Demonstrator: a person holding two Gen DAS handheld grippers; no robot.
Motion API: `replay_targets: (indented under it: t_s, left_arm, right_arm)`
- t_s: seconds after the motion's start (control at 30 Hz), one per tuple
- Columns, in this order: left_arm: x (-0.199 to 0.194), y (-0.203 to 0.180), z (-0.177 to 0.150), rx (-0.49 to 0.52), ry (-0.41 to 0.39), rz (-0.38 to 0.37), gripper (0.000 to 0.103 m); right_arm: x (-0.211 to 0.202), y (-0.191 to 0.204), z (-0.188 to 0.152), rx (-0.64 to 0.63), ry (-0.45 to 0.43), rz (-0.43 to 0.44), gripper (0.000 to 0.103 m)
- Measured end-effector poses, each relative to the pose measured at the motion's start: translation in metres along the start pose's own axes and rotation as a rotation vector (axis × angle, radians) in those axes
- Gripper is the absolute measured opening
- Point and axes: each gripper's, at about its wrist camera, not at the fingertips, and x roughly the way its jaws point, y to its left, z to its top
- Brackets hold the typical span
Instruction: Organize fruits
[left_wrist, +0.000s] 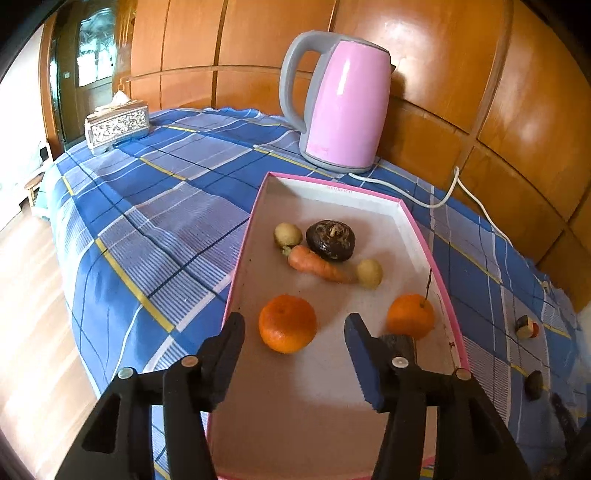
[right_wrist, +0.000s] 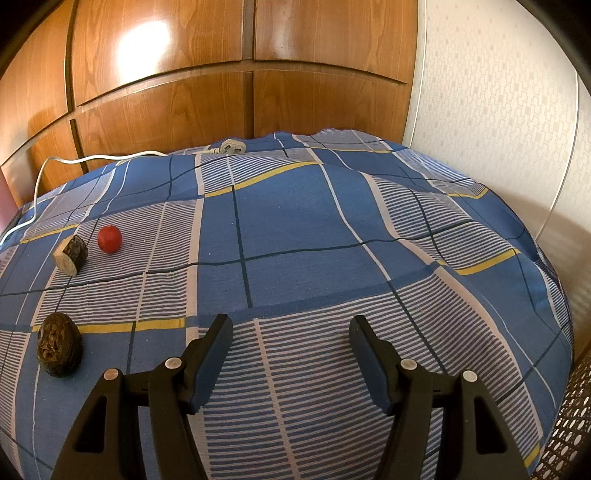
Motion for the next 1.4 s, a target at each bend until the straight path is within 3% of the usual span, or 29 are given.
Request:
replay_targets:
  t_s: [0.27,0.8,1.03,1.4]
  left_arm:
    - [-0.018,-0.007,-0.004,0.019,-0.029,-0.006,0.066]
    - [-0.023,-0.018,-0.011,0.065,-0.028,0.012,0.067]
    - [-0.023,-0.015,-0.013,0.065,-0.024,0.030,0.071]
    - [-0.027,-0.005,-0.013,0.040,-0.027,0.031,0.080]
  right_arm:
    - [0.000,0.000,0.000,0.001,-0.001,0.001,0.066]
    - [-0.001,0.000,0.000,0.003,-0.001,0.004,0.067]
    - [0.000,0.000,0.001,0.012,0.006,0.019,0.071]
    - [0.005,0.000,0.010,0.014,0.072,0.008,0.076]
